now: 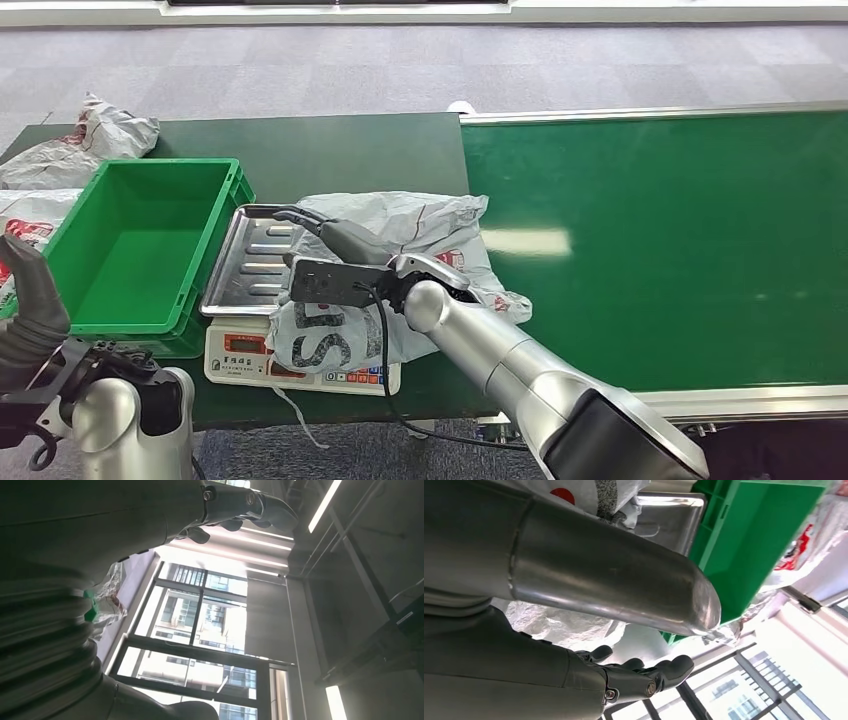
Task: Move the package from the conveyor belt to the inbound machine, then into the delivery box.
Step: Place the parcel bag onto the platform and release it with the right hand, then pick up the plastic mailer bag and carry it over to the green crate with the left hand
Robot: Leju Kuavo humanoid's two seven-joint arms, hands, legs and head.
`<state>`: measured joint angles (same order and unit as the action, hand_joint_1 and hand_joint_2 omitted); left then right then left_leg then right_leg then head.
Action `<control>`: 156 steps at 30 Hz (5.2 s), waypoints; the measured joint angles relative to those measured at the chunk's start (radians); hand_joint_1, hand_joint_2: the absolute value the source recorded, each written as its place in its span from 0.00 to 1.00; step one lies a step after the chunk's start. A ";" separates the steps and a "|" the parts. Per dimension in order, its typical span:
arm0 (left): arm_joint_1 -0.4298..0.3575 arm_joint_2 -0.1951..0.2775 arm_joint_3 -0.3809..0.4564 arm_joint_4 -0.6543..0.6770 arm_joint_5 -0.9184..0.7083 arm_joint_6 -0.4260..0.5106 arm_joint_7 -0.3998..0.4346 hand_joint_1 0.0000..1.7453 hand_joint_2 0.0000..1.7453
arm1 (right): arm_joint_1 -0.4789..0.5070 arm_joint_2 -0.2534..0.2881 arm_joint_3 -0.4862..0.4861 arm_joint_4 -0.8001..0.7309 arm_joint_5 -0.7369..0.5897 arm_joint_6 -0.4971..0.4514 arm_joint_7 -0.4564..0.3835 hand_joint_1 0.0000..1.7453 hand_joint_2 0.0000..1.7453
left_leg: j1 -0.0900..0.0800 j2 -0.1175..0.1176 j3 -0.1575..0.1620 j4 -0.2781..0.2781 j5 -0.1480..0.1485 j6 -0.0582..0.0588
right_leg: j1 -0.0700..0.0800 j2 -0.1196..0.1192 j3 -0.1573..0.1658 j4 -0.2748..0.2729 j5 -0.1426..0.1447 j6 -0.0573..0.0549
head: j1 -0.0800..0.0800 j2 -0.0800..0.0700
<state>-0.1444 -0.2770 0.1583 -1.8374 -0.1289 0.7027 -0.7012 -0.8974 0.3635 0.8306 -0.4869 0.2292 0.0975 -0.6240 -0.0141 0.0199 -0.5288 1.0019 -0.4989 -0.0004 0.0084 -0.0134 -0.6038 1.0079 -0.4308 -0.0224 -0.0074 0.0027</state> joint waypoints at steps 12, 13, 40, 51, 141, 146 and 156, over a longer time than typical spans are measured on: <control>0.000 0.000 0.000 0.011 -0.003 0.000 0.000 0.00 1.00 | 0.007 0.000 -0.087 -0.019 0.018 -0.053 -0.017 0.00 0.50 | 0.000 0.000 0.000 0.000 0.000 0.000 | 0.000 0.000 0.000 0.000 0.000 0.000 | 0.000 0.000; 0.000 0.000 0.000 0.011 -0.005 0.000 0.000 0.00 1.00 | 0.007 0.000 -0.089 -0.021 0.030 -0.077 -0.012 0.00 0.75 | 0.000 0.000 0.000 0.000 0.000 0.000 | 0.000 0.000 0.000 0.000 0.000 0.000 | 0.000 0.000; -0.008 0.103 -0.149 0.399 -0.486 -0.423 0.277 0.00 1.00 | 0.511 -0.006 -0.667 -1.562 0.497 -0.797 -0.074 0.00 1.00 | -0.003 0.003 0.001 0.000 -0.002 0.003 | -0.003 0.001 0.000 -0.001 0.000 0.002 | 0.000 0.000; -0.058 0.131 -0.209 0.524 -0.575 -0.642 0.301 0.00 1.00 | 0.526 -0.012 -0.683 -1.586 0.486 -0.796 -0.074 0.00 1.00 | -0.002 0.003 0.000 0.000 -0.002 0.002 | -0.002 0.001 -0.001 -0.001 -0.001 0.002 | 0.000 0.000; -0.355 0.159 -0.530 1.020 -0.734 -0.944 0.188 0.00 1.00 | 0.527 -0.014 -0.711 -1.496 0.516 -0.794 -0.073 0.00 1.00 | -0.003 0.003 0.000 0.000 -0.001 0.002 | -0.003 0.001 -0.001 -0.001 0.000 0.002 | 0.000 0.000; -0.362 0.159 -0.536 1.034 -0.734 -0.943 0.189 0.00 1.00 | 0.528 -0.014 -0.711 -1.496 0.516 -0.794 -0.073 0.00 1.00 | -0.003 0.003 0.000 0.000 -0.001 0.002 | -0.003 0.001 -0.001 -0.001 0.000 0.002 | 0.000 0.000; -0.364 0.159 -0.544 1.044 -0.735 -0.930 0.189 0.81 1.00 | 0.528 -0.014 -0.712 -1.496 0.513 -0.794 -0.073 0.00 1.00 | -0.003 0.003 0.000 0.000 -0.001 0.002 | -0.003 0.001 0.000 -0.001 0.000 0.002 | 0.000 0.000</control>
<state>-0.5089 -0.1183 -0.3853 -0.7931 -0.8637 -0.2274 -0.5125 -0.3691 0.3490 0.1183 -1.9829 0.7422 -0.6966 -0.6973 -0.0166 0.0225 -0.5291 1.0019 -0.5002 0.0015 0.0059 -0.0125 -0.6043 1.0071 -0.4308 -0.0201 -0.0072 0.0027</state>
